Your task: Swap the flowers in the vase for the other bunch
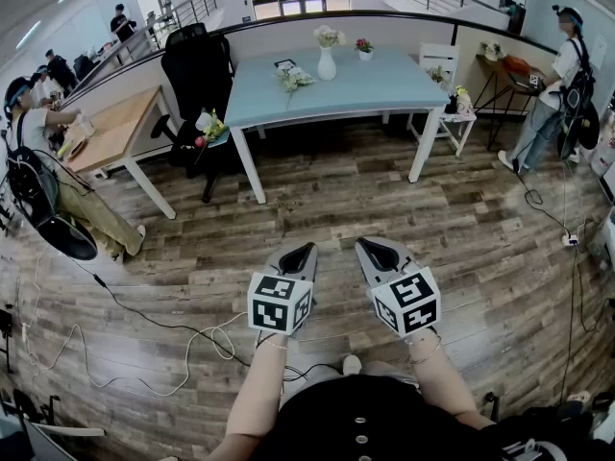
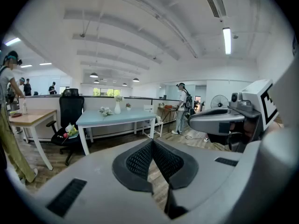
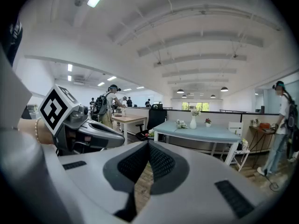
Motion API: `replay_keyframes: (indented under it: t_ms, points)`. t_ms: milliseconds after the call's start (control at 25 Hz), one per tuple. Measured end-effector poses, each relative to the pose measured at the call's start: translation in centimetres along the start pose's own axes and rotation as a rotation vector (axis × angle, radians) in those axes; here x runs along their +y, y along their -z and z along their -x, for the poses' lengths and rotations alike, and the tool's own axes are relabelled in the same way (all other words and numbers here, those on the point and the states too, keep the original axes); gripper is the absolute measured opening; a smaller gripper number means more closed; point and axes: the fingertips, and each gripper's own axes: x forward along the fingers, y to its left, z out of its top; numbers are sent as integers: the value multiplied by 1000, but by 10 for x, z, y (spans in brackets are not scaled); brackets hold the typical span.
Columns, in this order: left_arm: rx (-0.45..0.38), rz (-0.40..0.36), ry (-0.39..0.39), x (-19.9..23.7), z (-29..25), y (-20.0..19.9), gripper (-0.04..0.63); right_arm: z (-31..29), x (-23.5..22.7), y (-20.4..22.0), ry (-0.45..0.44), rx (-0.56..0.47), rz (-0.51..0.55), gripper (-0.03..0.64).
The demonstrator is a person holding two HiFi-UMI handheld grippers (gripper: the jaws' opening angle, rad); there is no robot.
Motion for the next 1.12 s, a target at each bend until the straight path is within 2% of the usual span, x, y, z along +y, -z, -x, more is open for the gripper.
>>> replay_keyframes:
  t_ms: [160, 440, 560, 720, 960, 1000, 1080, 1120]
  points:
    - [2, 24, -5, -2, -3, 6, 9, 0, 1, 4, -11, 12, 9, 0]
    - [-3, 18, 16, -10, -5, 5, 9, 2, 9, 4, -42, 17, 23, 0]
    - [-17, 10, 40, -17, -6, 2, 9, 2, 5, 6, -47, 14, -16, 0]
    - [-41, -7, 61, -25, -10, -6, 9, 6, -2, -2, -70, -44, -86, 3]
    - [-40, -15, 64, -35, -25, -8, 14, 6, -15, 0, -78, -44, -34, 3]
    - [-38, -15, 64, -37, -29, -8, 21, 7, -20, 1, -74, -41, -24, 3]
    - [-35, -10, 66, -39, -35, -9, 117, 6, -32, 2, -65, -45, -19, 7]
    - [-34, -9, 65, -39, -38, -10, 143, 5, -37, 2, -64, -51, -26, 28]
